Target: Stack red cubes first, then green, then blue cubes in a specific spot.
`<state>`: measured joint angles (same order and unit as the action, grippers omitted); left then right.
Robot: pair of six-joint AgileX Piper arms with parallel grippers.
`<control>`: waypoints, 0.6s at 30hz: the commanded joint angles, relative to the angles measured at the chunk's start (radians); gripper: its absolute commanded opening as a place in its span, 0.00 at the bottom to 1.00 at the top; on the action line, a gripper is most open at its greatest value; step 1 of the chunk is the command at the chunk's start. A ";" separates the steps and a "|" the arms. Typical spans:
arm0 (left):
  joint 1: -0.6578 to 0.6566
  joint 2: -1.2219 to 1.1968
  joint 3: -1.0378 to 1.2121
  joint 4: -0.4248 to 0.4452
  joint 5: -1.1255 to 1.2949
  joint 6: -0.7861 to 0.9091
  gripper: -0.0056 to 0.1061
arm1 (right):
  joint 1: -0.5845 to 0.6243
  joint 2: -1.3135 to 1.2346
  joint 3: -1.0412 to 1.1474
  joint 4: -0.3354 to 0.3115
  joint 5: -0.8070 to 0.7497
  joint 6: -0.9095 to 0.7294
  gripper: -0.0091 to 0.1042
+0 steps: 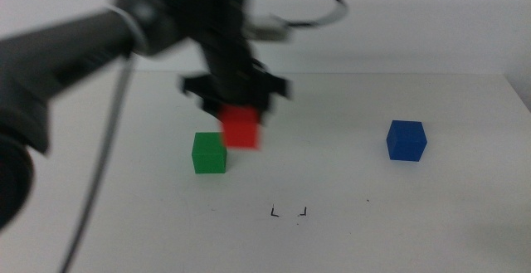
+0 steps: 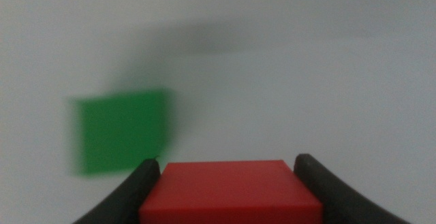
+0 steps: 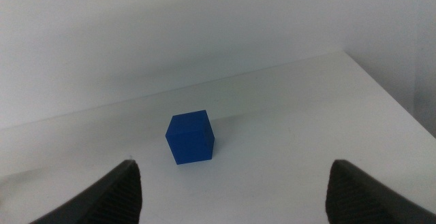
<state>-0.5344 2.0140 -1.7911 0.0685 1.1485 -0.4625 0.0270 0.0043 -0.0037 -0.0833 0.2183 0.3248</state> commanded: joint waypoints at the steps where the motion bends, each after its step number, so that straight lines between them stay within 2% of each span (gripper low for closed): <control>1: -0.093 -0.006 0.042 0.036 -0.033 -0.132 0.04 | -0.008 -0.004 0.004 -0.010 -0.010 -0.009 0.90; 7: -0.203 -0.006 0.162 0.065 -0.181 -0.270 0.04 | -0.008 -0.004 0.004 -0.010 -0.010 -0.009 0.90; 10: -0.221 0.007 0.162 0.067 -0.201 -0.290 0.04 | -0.008 -0.004 0.004 -0.010 -0.010 -0.009 0.90; 14: -0.238 0.040 0.165 0.117 -0.211 -0.347 0.04 | -0.008 -0.004 0.004 -0.010 -0.010 -0.009 0.90; 18: -0.236 0.074 0.165 0.117 -0.226 -0.347 0.04 | -0.008 -0.004 0.004 -0.010 -0.010 -0.009 0.90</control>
<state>-0.7677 2.0819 -1.6289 0.1761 0.9328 -0.7930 0.0270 0.0043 -0.0037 -0.0833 0.2183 0.3248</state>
